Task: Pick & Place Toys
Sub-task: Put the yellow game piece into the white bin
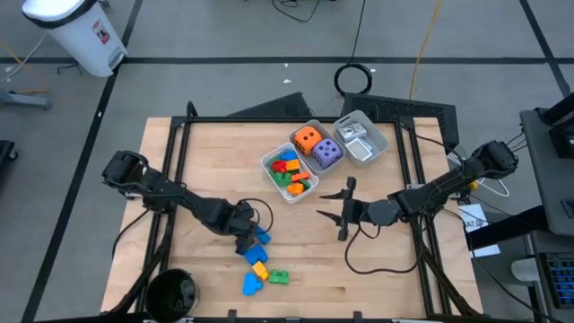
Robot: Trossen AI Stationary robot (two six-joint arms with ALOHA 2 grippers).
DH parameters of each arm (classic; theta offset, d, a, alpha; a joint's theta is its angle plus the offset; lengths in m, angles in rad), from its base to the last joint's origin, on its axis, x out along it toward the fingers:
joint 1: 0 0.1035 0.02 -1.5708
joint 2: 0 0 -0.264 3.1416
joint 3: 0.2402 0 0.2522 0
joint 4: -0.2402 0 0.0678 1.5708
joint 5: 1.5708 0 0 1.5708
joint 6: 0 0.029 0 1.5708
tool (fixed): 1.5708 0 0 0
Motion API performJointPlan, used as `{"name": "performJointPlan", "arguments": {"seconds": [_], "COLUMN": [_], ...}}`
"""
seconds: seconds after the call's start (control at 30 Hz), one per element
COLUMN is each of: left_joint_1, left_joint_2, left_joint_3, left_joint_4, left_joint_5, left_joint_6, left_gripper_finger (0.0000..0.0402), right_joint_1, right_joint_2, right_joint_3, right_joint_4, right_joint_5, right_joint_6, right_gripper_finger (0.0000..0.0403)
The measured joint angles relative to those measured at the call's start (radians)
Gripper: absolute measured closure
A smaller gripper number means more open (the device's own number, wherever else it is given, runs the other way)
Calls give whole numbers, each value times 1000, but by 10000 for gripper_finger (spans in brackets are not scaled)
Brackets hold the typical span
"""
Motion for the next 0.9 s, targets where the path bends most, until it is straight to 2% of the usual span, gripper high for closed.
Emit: {"name": "performJointPlan", "arguments": {"seconds": [0.17, 0.27, 0.37, 0.57, 0.77, 0.9], "left_joint_1": [0, 0, 0, 0, 2, 4], "left_joint_2": [0, 0, 0, 0, -20, -47], "left_joint_3": [0, 0, 0, 0, 13, 68], "left_joint_4": [-7, -1, 28, 72, 73, 75], "left_joint_5": [0, -2, -31, -54, -57, -101], "left_joint_6": [7, 35, 91, 159, 181, 236], "left_gripper_finger": [44, 72, 125, 257, 262, 262], "right_joint_1": [0, 0, 0, 0, 0, 0], "right_joint_2": [0, 0, 0, 0, 0, 0], "right_joint_3": [0, 0, 0, 0, 0, 0], "right_joint_4": [0, 0, 0, 0, 2, 6], "right_joint_5": [0, 0, 0, 0, 0, 0], "right_joint_6": [0, 0, 0, 0, 0, 0], "right_gripper_finger": [238, 238, 238, 238, 238, 238]}}
